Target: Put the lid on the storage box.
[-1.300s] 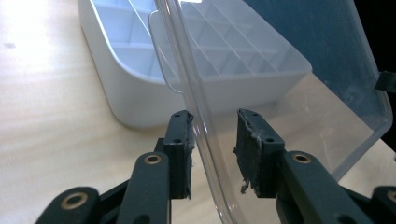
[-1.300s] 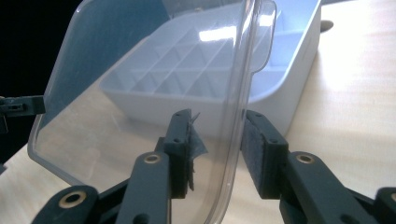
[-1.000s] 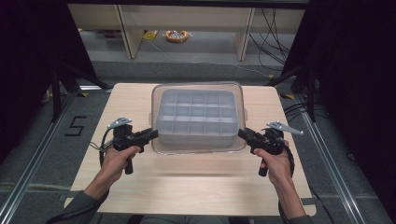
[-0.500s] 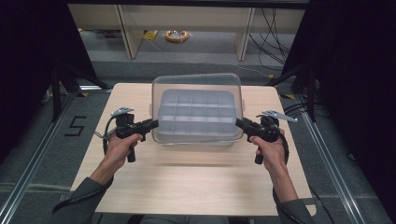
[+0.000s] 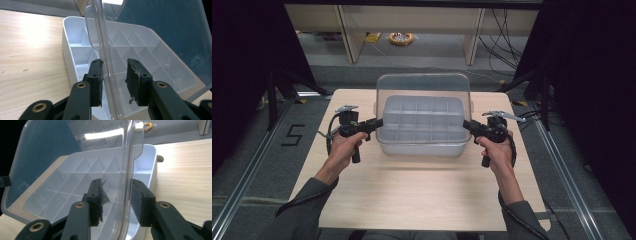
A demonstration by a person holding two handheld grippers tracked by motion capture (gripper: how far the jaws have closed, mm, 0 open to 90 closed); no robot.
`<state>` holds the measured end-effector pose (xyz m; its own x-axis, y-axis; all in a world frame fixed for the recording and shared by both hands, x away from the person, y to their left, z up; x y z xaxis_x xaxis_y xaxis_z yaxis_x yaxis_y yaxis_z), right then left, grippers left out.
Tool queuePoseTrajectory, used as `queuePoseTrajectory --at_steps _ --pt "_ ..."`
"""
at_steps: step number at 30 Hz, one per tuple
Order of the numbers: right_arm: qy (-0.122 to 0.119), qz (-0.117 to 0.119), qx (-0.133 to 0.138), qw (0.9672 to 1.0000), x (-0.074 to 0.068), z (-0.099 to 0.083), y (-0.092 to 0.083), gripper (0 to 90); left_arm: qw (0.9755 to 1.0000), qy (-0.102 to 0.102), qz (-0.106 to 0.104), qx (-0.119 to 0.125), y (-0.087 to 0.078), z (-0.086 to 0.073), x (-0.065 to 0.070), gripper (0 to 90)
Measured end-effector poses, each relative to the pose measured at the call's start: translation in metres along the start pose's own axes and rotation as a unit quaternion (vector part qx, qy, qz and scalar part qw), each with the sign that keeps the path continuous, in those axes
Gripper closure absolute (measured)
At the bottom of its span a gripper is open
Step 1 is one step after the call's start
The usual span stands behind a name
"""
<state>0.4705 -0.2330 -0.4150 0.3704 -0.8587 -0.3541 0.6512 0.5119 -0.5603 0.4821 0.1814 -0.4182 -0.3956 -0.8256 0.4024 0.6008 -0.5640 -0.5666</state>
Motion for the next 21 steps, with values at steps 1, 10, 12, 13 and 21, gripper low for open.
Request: queuePoseTrajectory --at_steps 1,10,12,13,21 --pt "0.013 0.004 -0.004 0.9999 -0.001 0.000 0.001 63.3 1.0000 -0.002 0.002 -0.001 0.001 0.001 -0.001 65.2" --pt "0.017 -0.005 -0.013 0.9998 0.006 -0.001 0.017 62.6 0.9998 -0.018 0.010 -0.007 0.018 0.007 -0.010 64.8" --pt "0.020 -0.009 -0.018 0.9996 0.006 -0.002 0.020 62.6 0.9996 -0.022 0.011 -0.011 0.022 0.006 -0.013 64.4" --pt "0.023 -0.005 -0.018 0.9996 0.006 -0.002 0.020 62.6 0.9996 -0.023 0.010 -0.012 0.024 0.005 -0.014 64.4" --pt "0.041 -0.010 -0.025 0.9988 0.008 -0.006 0.028 62.6 0.9990 -0.038 0.008 -0.020 0.034 -0.001 -0.020 63.4"
Point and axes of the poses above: each handheld gripper's, and its own axes: y roughly forward along the jaws, z roughly out of its top, x roughly to its right, the point moved 1 cm from there along y, roughly forward along the jaws, and after that the axes turned 10 degrees about -x, right-handed, at the moved point
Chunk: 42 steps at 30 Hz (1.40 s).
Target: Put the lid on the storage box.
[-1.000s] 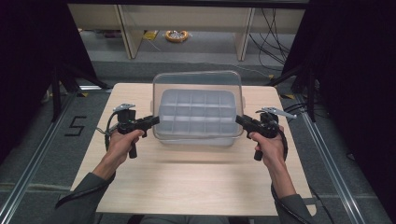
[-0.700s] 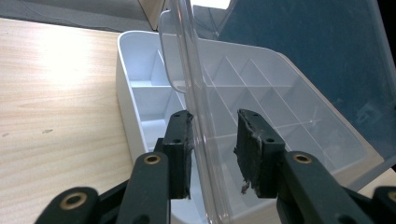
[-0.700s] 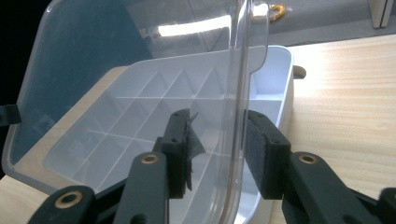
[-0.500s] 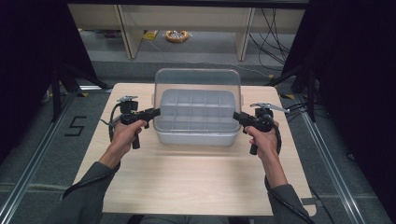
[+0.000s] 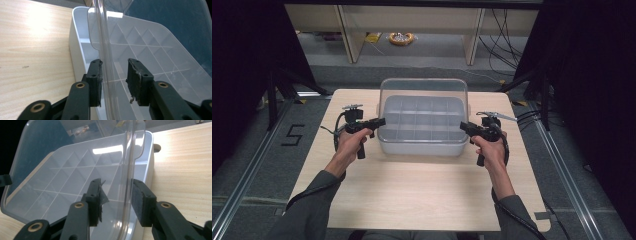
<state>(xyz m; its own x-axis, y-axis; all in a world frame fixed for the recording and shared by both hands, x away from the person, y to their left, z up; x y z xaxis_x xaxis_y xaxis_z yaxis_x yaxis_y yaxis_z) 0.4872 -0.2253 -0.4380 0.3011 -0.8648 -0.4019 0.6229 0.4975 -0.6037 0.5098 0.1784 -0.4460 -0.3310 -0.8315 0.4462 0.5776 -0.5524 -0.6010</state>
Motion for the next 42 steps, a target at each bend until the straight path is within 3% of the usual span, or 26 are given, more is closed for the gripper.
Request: queuePoseTrajectory --at_steps 9,10,12,17,18,30,37,38,42 --pt "0.012 0.004 -0.007 0.9999 0.001 -0.002 0.005 60.6 0.9999 -0.012 -0.004 -0.006 0.004 -0.003 -0.004 61.9" --pt "-0.010 -0.007 -0.003 0.9999 0.005 -0.001 0.007 60.3 0.9999 -0.013 -0.005 -0.006 0.005 -0.003 -0.005 61.7" --pt "-0.007 -0.006 -0.005 0.9999 0.005 -0.001 0.009 60.0 0.9998 -0.017 -0.007 -0.009 0.006 -0.003 -0.006 61.2" --pt "0.031 0.002 -0.015 0.9994 0.001 -0.002 0.011 59.0 0.9996 -0.024 -0.013 -0.012 0.010 -0.004 -0.010 59.9" --pt "0.002 -0.007 -0.009 0.9999 0.007 -0.002 0.013 58.8 0.9995 -0.026 -0.012 -0.009 0.010 -0.004 -0.011 59.8" --pt "0.002 -0.013 -0.010 0.9999 0.006 -0.004 0.020 56.6 1.0000 -0.007 0.000 -0.004 0.011 -0.005 -0.009 57.6" --pt "0.002 -0.015 -0.006 0.9999 0.006 -0.005 0.022 56.2 0.9998 0.016 0.014 -0.005 0.012 -0.005 -0.005 54.1" --pt "0.012 -0.014 -0.010 0.9998 0.004 -0.006 0.021 56.1 0.9997 0.016 0.015 -0.005 0.012 -0.005 -0.005 53.9" --pt "0.010 -0.013 -0.010 0.9998 0.004 -0.006 0.020 56.0 0.9997 0.017 0.019 -0.006 0.012 -0.005 -0.003 53.2"
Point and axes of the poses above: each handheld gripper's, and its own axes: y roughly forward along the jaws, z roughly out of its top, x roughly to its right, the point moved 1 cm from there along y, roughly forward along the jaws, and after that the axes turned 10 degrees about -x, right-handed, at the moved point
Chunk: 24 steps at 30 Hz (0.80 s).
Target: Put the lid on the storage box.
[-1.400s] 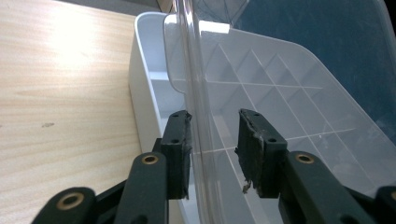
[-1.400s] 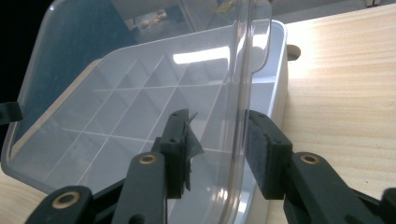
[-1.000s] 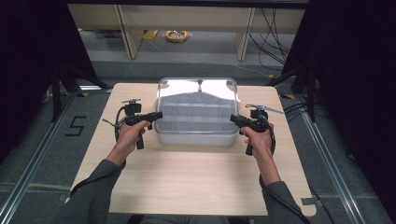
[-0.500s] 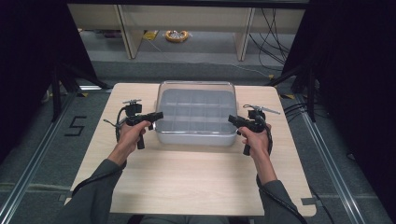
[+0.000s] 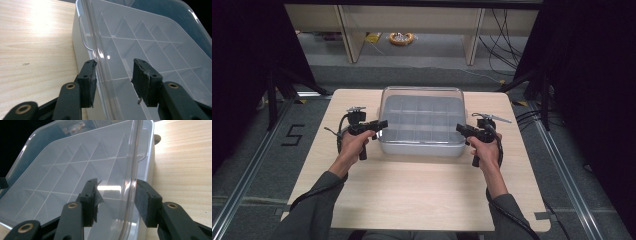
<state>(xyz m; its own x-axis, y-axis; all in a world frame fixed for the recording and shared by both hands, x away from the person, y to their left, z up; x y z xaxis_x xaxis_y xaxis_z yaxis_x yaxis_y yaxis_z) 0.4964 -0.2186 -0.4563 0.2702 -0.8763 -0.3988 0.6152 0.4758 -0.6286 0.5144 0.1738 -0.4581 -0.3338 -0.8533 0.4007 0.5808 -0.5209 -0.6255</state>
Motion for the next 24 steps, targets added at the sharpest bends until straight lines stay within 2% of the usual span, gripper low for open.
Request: queuePoseTrajectory --at_steps 1,3,4,6,7,8,9,10,11,12,13,14,15,16,17,18,20,21,22,23,24 --pt "0.013 0.000 -0.004 0.9999 -0.002 0.000 0.000 55.8 1.0000 0.003 0.001 0.000 0.000 0.000 0.000 52.6" --pt "0.013 0.002 -0.004 0.9999 -0.003 0.000 0.000 55.6 1.0000 0.002 0.005 0.000 0.000 0.000 0.001 52.2" --pt "-0.011 -0.003 0.002 0.9999 0.001 0.000 0.000 55.6 0.9999 0.005 0.009 -0.007 0.000 -0.001 0.000 51.7" --pt "-0.005 -0.002 0.004 1.0000 0.000 0.000 -0.002 53.2 0.9985 0.040 0.035 -0.015 0.003 -0.003 0.002 57.8" --pt "0.068 0.018 -0.019 0.9974 -0.010 -0.001 -0.007 51.9 0.9990 0.029 0.031 -0.009 0.004 -0.004 0.003 55.7" --pt "0.057 0.015 -0.019 0.9981 -0.008 -0.001 -0.007 53.0 0.9993 0.023 0.028 -0.012 0.005 -0.004 0.002 54.4" --pt "0.063 0.013 -0.032 0.9974 -0.012 -0.002 -0.008 52.0 0.9992 0.022 0.030 -0.015 0.004 -0.003 0.002 54.7" --pt "0.048 0.012 -0.030 0.9983 -0.009 -0.002 -0.007 51.8 0.9990 0.026 0.032 -0.018 0.004 -0.003 0.002 55.8" --pt "0.043 0.017 -0.025 0.9986 -0.008 -0.001 -0.007 51.9 0.9989 0.027 0.035 -0.018 0.004 -0.002 0.003 55.9" --pt "0.064 0.016 -0.040 0.9970 -0.011 0.000 -0.008 51.8 0.9988 0.028 0.035 -0.019 0.004 -0.002 0.003 55.8" --pt "0.074 0.015 -0.048 0.9960 -0.014 0.000 -0.009 51.6 0.9989 0.025 0.033 -0.021 0.004 -0.003 0.002 55.7" --pt "0.069 0.015 -0.047 0.9964 -0.013 0.001 -0.009 51.4 0.9991 0.021 0.030 -0.024 0.004 -0.003 0.002 55.4" --pt "0.025 0.002 -0.022 0.9994 -0.007 0.002 -0.005 51.1 0.9994 0.012 0.024 -0.021 0.004 -0.003 0.002 54.9" --pt "0.032 0.004 -0.029 0.9991 -0.009 0.003 -0.006 50.7 0.9995 0.011 0.020 -0.022 0.004 -0.003 0.001 54.6" --pt "0.056 0.012 -0.046 0.9973 -0.012 0.003 -0.007 50.5 0.9994 0.010 0.016 -0.028 0.004 -0.003 -0.001 54.5" --pt "0.023 0.007 -0.027 0.9993 -0.007 0.004 -0.005 50.5 0.9997 0.002 0.011 -0.023 0.004 -0.003 0.000 54.4" --pt "0.024 0.002 -0.032 0.9992 -0.006 0.005 -0.004 50.2 0.9997 0.003 0.011 -0.021 0.004 -0.004 0.000 54.5" --pt "0.054 0.006 -0.052 0.9971 -0.011 0.005 -0.007 49.7 0.9997 0.004 0.012 -0.021 0.004 -0.004 0.000 54.5" --pt "0.008 0.001 -0.032 0.9995 -0.006 0.006 -0.004 49.4 0.9997 0.004 0.013 -0.022 0.003 -0.004 -0.001 54.5" --pt "-0.014 -0.004 -0.028 0.9995 -0.002 0.007 -0.004 49.4 0.9996 0.005 0.014 -0.022 0.003 -0.004 -0.001 54.5" --pt "-0.009 0.000 -0.029 0.9995 -0.003 0.007 -0.006 49.6 0.9996 0.006 0.015 -0.023 0.003 -0.004 -0.001 54.5"
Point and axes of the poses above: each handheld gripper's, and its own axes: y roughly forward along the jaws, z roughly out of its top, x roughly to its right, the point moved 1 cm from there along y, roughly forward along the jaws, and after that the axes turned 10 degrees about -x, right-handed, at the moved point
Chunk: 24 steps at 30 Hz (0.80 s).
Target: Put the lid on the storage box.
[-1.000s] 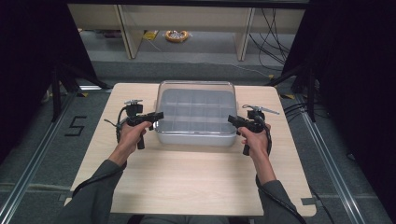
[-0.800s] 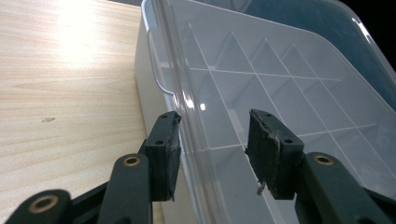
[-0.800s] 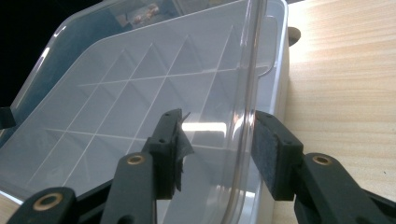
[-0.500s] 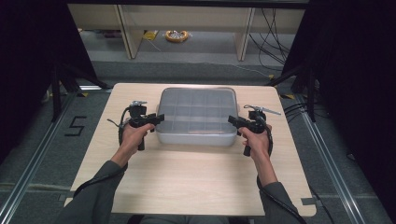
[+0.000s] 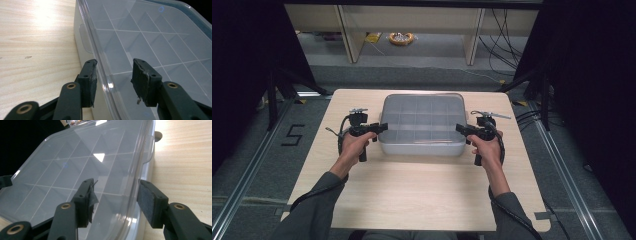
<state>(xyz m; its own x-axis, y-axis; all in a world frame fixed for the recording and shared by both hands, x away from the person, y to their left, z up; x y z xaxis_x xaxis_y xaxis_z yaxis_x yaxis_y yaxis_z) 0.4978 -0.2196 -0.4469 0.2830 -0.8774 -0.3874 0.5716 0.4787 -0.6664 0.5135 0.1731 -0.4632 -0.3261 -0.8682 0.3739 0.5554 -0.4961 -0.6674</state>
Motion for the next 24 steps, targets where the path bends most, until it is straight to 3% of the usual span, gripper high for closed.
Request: queuePoseTrajectory --at_steps 2,3,4,6,8,9,10,11,13,21,24 --pt "-0.017 -0.020 0.005 0.9996 0.003 0.000 -0.002 50.4 1.0000 0.001 0.000 -0.005 0.000 -0.001 -0.002 54.6" --pt "0.003 -0.016 -0.001 0.9999 0.001 -0.001 -0.004 51.3 1.0000 0.000 -0.002 -0.003 0.000 -0.001 -0.002 54.9" --pt "0.008 -0.007 -0.003 0.9999 0.002 -0.001 -0.005 52.2 1.0000 -0.006 -0.005 -0.001 0.000 0.000 -0.002 54.9" --pt "-0.014 -0.015 0.006 0.9998 0.008 -0.002 -0.005 52.6 0.9999 -0.009 -0.007 -0.002 0.000 0.000 -0.002 54.8" --pt "0.009 -0.005 0.003 0.9999 0.005 -0.004 -0.007 53.0 0.9999 -0.012 -0.005 -0.002 -0.001 -0.001 -0.002 54.3" --pt "-0.009 -0.007 0.008 0.9999 0.009 -0.004 -0.007 53.0 0.9999 -0.014 -0.003 -0.001 -0.002 -0.001 -0.002 53.6" --pt "0.008 -0.010 0.003 0.9999 0.006 -0.005 -0.009 53.0 0.9999 -0.015 -0.002 -0.001 -0.003 -0.001 -0.003 52.3" --pt "-0.012 -0.007 0.008 0.9999 0.009 -0.004 -0.010 52.8 0.9999 -0.012 0.000 -0.004 -0.005 -0.001 -0.004 51.4" --pt "-0.017 -0.008 0.012 0.9998 0.009 -0.004 -0.012 52.6 0.9998 -0.019 -0.003 0.006 -0.009 -0.001 -0.004 50.4" --pt "-0.040 -0.015 0.017 0.9990 0.003 -0.007 -0.028 49.2 0.9995 -0.005 -0.027 0.016 -0.033 -0.011 0.000 45.1" --pt "-0.035 0.001 0.018 0.9992 0.001 -0.012 -0.031 45.6 0.9993 0.006 -0.034 0.016 -0.042 -0.018 0.003 44.2"
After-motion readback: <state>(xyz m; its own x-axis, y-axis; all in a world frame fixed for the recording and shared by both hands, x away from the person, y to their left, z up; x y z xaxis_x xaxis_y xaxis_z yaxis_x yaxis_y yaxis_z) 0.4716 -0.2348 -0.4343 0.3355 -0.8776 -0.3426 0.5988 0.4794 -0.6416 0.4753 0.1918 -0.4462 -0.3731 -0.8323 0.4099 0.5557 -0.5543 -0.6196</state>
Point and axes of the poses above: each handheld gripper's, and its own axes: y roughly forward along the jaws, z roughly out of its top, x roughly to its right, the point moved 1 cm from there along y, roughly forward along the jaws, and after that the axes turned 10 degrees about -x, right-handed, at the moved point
